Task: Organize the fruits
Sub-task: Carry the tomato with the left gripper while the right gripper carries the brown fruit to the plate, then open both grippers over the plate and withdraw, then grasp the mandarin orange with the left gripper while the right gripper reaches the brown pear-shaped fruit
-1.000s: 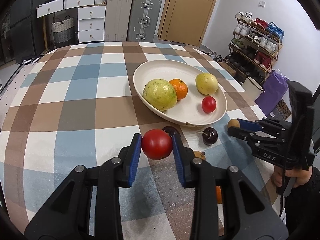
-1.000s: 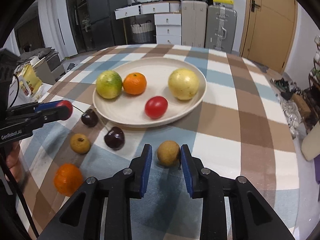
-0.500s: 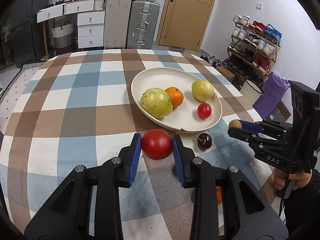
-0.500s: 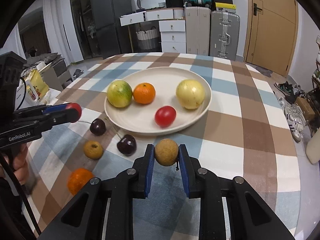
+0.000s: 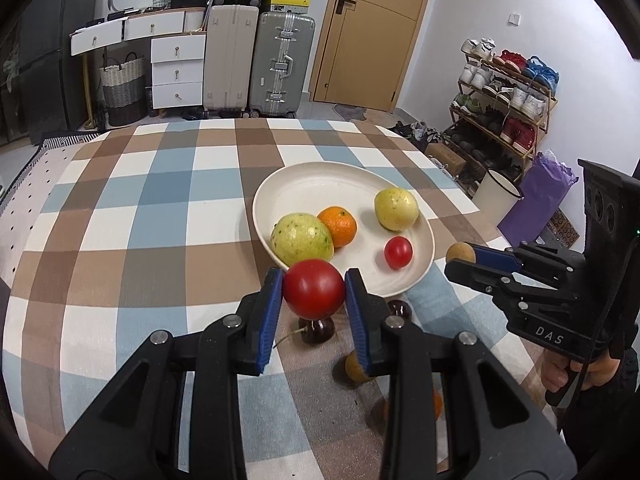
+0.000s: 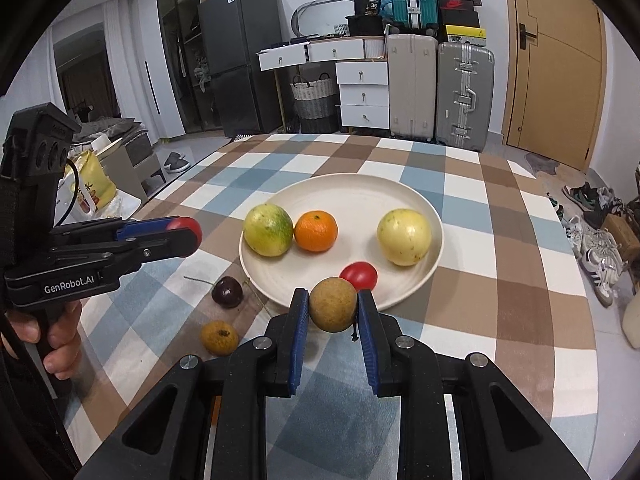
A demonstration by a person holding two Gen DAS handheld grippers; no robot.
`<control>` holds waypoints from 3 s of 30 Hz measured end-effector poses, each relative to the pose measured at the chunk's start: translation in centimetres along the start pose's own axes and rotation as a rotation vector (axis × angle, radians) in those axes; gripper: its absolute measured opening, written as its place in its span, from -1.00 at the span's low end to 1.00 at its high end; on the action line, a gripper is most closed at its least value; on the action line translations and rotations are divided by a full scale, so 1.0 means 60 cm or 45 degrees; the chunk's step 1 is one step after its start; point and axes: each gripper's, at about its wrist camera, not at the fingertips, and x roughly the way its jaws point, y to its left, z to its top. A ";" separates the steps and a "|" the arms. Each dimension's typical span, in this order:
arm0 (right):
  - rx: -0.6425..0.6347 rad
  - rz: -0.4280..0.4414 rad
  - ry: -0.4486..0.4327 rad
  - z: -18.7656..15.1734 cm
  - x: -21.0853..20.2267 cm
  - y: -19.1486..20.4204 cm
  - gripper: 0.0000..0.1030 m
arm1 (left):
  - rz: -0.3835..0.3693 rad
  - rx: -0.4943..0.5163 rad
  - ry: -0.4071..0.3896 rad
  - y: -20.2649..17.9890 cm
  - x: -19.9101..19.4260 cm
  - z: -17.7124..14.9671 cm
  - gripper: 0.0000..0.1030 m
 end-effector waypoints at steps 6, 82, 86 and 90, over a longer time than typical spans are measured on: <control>-0.006 0.005 -0.005 0.017 0.015 0.003 -0.52 | -0.021 0.013 0.000 -0.006 0.014 0.021 -0.44; 0.072 -0.067 0.034 -0.022 -0.015 -0.008 0.99 | 0.174 0.021 0.035 0.015 -0.012 -0.042 0.98; 0.082 -0.067 0.057 -0.033 -0.011 -0.006 0.99 | 0.171 0.003 0.061 0.019 -0.011 -0.055 0.98; 0.075 -0.037 0.086 -0.046 -0.013 0.003 0.99 | 0.174 -0.006 0.078 0.018 -0.013 -0.072 0.98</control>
